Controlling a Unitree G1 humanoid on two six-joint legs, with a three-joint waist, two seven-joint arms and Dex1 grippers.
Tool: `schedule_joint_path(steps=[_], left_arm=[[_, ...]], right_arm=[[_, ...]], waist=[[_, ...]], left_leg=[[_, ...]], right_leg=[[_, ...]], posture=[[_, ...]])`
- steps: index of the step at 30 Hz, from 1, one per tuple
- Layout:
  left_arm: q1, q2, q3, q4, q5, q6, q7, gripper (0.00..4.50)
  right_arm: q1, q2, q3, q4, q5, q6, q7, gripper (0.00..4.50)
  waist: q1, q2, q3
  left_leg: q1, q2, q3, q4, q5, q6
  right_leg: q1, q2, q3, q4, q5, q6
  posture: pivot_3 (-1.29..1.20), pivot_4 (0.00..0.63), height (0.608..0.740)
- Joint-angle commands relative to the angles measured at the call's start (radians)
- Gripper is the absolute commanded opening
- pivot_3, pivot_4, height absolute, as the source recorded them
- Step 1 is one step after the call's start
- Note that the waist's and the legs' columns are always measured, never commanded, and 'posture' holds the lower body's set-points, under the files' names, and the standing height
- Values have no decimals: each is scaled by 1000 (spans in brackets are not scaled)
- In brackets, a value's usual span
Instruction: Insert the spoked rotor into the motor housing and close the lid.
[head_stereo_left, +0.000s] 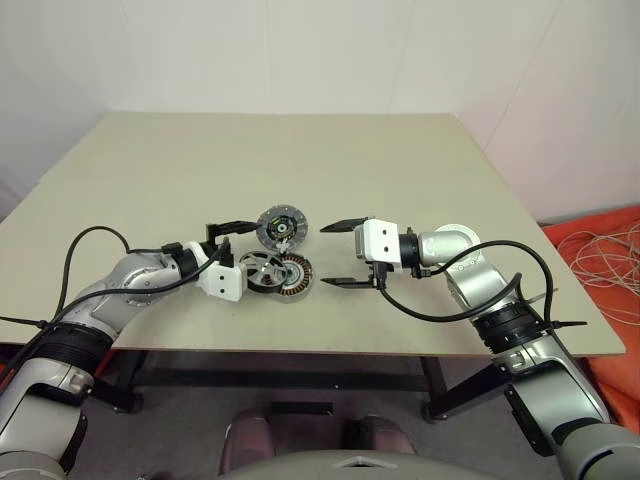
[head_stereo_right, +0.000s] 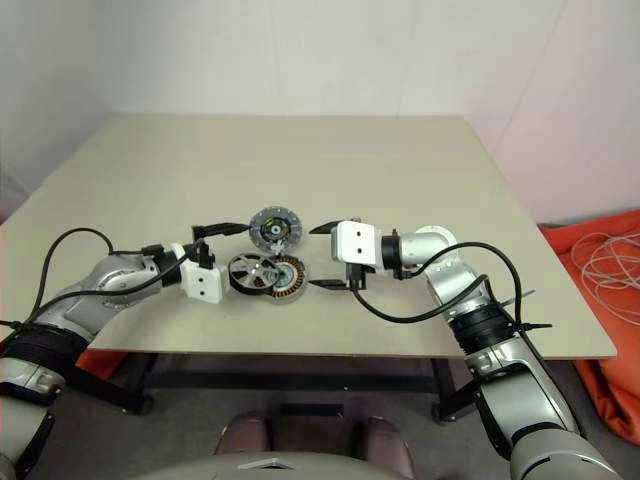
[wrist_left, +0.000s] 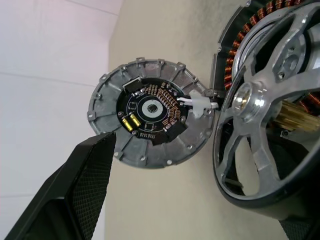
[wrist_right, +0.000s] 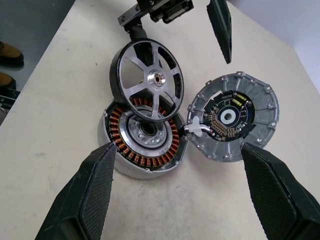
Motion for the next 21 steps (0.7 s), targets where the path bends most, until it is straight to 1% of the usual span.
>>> schedule_joint_path(steps=[1,6,16,19,21], left_arm=[[-23,15,36,-26,-43,-1,-19,4466],[-16,4,31,-23,-49,-13,-26,4466],[-27,-62,15,-31,-59,-9,-33,4466],[-33,-79,12,-21,-81,-12,-50,3823],[-47,-102,3,-9,-104,-8,-71,3165]], right_arm=[[-15,3,-25,-25,19,-9,0,4500],[-17,9,-24,-20,17,-13,-2,4500],[-15,10,-24,-18,11,-19,-4,4500],[-9,5,-25,-21,10,-21,-3,4500],[-9,3,-24,-21,9,-22,-3,4500]], waist=[[0,0,0],[0,0,0],[0,0,0],[0,0,0],[0,0,0]], left_leg=[[0,0,0,0,0,0],[0,0,0,0,0,0],[0,0,0,0,0,0],[0,0,0,0,0,0],[0,0,0,0,0,0]], right_leg=[[0,0,0,0,0,0],[0,0,0,0,0,0],[0,0,0,0,0,0],[0,0,0,0,0,0],[0,0,0,0,0,0]], posture=[[0,0,740],[0,0,740],[0,0,740],[0,0,740],[0,0,740]])
